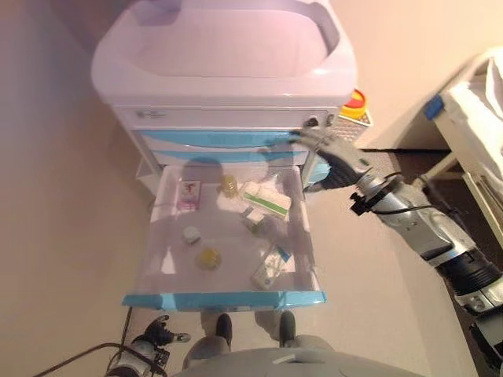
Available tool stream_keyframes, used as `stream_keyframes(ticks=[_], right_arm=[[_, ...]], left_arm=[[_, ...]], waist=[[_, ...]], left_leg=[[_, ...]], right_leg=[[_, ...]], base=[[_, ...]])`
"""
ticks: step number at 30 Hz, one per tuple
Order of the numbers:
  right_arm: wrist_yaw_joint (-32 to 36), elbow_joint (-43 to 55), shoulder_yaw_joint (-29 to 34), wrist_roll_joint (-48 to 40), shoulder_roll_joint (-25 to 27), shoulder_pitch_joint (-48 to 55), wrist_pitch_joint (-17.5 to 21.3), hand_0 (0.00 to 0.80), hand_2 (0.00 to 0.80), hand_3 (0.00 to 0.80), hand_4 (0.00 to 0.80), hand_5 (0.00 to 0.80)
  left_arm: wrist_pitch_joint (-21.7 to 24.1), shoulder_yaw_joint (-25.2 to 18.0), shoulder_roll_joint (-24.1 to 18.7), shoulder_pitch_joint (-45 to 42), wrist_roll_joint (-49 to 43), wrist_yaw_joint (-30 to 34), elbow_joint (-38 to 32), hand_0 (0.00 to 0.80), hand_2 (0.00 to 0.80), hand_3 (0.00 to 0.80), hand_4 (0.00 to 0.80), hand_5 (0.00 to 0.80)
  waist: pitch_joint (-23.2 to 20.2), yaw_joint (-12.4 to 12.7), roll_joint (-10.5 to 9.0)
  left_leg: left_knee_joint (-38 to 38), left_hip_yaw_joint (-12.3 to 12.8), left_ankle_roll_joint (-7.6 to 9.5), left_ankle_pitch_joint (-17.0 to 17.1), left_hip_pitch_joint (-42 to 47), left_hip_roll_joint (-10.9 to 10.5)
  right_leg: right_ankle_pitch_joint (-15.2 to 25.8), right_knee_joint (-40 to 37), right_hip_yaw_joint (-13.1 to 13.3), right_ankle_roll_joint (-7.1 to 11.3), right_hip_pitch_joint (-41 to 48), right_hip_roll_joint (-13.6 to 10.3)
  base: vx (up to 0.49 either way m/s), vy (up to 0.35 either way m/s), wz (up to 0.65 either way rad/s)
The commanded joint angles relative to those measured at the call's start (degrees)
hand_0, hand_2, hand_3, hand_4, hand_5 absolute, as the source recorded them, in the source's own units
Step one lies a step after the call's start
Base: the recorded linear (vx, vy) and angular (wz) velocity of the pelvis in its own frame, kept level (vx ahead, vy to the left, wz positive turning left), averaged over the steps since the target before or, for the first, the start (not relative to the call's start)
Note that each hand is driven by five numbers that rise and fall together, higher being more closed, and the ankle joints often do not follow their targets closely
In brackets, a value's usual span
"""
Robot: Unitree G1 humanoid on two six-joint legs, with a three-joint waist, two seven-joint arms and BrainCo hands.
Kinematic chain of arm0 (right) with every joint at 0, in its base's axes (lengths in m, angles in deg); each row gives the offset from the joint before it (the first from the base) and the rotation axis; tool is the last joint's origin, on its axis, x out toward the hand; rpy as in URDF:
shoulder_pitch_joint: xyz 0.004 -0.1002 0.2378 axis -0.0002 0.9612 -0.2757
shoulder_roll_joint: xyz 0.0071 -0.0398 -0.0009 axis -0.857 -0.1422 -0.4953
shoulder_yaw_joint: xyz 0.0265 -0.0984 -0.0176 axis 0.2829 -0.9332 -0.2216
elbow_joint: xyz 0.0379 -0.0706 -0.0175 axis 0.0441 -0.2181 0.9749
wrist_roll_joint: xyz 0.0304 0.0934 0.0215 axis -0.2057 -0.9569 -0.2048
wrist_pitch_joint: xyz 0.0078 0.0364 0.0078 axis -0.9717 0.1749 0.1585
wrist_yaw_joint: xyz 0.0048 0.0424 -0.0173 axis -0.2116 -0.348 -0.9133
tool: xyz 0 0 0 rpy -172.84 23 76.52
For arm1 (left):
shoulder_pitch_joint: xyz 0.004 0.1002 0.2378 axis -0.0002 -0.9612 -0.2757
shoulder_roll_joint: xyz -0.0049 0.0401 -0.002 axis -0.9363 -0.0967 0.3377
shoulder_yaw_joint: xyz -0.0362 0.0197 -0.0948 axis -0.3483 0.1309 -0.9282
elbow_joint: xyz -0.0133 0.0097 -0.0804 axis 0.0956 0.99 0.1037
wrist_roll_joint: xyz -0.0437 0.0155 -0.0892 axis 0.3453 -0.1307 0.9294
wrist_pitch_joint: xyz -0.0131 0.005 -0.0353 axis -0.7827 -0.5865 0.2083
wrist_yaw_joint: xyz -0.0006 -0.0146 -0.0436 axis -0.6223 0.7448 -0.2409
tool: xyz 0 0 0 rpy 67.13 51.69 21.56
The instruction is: Open the drawer and pick up the medicine
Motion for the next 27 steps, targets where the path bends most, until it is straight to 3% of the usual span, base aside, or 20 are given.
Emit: stream_keyframes(ticks=[1, 15, 27], right_arm=[[0.13, -4.28, -3.54, 4.77, -2.76, -5.53, 0.72, 0.000, 0.000, 0.000, 0.000, 0.000], [0.82, -23.48, -13.32, 13.80, -10.60, -9.89, -3.91, 0.000, 0.000, 0.000, 0.000, 0.000], [0.29, -32.91, -15.22, 16.19, -18.17, -9.19, -4.07, 0.000, 0.000, 0.000, 0.000, 0.000]], left_arm=[[-0.35, 2.49, -1.68, 1.21, -0.28, 0.42, 3.44, 0.000, 0.000, 0.000, 0.000, 0.000], [0.71, 2.44, -2.75, 0.39, 2.45, 1.05, 1.29, 0.000, 0.000, 0.000, 0.000, 0.000], [1.59, 1.55, -1.65, -0.03, 2.69, 2.06, 0.91, 0.000, 0.000, 0.000, 0.000, 0.000]], waist=[[-0.58, 3.42, -1.36], [1.69, 11.59, -2.07], [2.52, 15.46, -1.45]], left_leg=[[1.50, -2.49, 2.16, -7.34, -1.30, -4.36], [0.82, -10.86, -0.53, -3.40, -5.45, -3.96], [1.45, -14.78, -2.19, -1.77, -6.62, -3.52]], right_leg=[[-5.71, 6.38, -2.28, 2.38, -0.94, -0.69], [-8.12, 5.41, -11.85, 0.09, 0.81, 0.45], [-10.13, 6.34, -16.18, -1.47, 2.37, 1.11]], base=[[-0.005, -0.085, 0.35], [-0.022, -0.087, 0.45], [0.009, -0.047, 0.27]])
